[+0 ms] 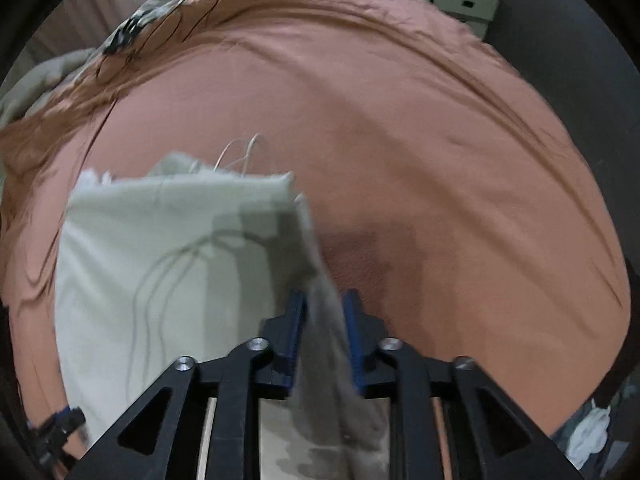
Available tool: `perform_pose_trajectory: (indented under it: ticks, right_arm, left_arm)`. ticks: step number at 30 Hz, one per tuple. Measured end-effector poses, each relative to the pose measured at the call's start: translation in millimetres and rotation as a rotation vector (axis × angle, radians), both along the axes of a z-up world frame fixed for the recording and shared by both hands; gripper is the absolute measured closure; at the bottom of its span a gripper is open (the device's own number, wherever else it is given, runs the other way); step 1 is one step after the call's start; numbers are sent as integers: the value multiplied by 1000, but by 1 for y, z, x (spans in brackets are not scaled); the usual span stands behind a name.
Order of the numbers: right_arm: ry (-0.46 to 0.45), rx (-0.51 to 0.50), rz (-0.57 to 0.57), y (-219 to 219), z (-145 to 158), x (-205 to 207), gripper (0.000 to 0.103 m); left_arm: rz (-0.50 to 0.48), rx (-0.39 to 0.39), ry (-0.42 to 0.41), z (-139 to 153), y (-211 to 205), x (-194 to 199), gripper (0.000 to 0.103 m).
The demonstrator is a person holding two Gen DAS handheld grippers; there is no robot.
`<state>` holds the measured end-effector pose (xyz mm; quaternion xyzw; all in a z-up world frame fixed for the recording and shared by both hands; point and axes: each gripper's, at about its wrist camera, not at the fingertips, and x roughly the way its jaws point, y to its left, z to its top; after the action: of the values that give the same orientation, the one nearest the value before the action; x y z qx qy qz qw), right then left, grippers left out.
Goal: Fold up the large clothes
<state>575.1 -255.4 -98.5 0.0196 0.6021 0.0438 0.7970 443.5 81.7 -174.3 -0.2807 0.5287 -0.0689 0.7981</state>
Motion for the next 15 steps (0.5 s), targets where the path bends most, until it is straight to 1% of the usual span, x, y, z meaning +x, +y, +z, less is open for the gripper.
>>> perform_pose_trajectory:
  ticks: [1, 2, 3, 4, 6, 8, 11, 13, 15]
  right_arm:
    - [-20, 33, 9, -2, 6, 0, 55]
    - [-34, 59, 20, -2, 12, 0, 48]
    - [-48, 75, 29, -2, 17, 0, 37]
    - [-62, 83, 38, -2, 21, 1, 33]
    - [-75, 75, 59, 3, 25, 5, 33]
    - [-71, 60, 70, 8, 22, 9, 33]
    - [-42, 29, 92, 22, 6, 22, 35]
    - [-18, -2, 96, 26, -8, 32, 46]
    - [7, -14, 104, 30, -19, 41, 52]
  left_arm:
    - [1, -3, -4, -1, 2, 2, 64]
    - [6, -10, -8, -2, 4, 4, 64]
    - [14, -18, -8, -3, 5, 4, 64]
    - [23, -26, -6, -3, 6, 7, 64]
    - [38, -34, -2, -3, 9, 14, 64]
    - [36, -21, -8, -1, 8, 21, 64]
    - [32, -1, -15, 2, 8, 30, 64]
    - [35, 0, -11, 0, 11, 38, 64]
    - [37, 6, -13, 0, 14, 45, 64]
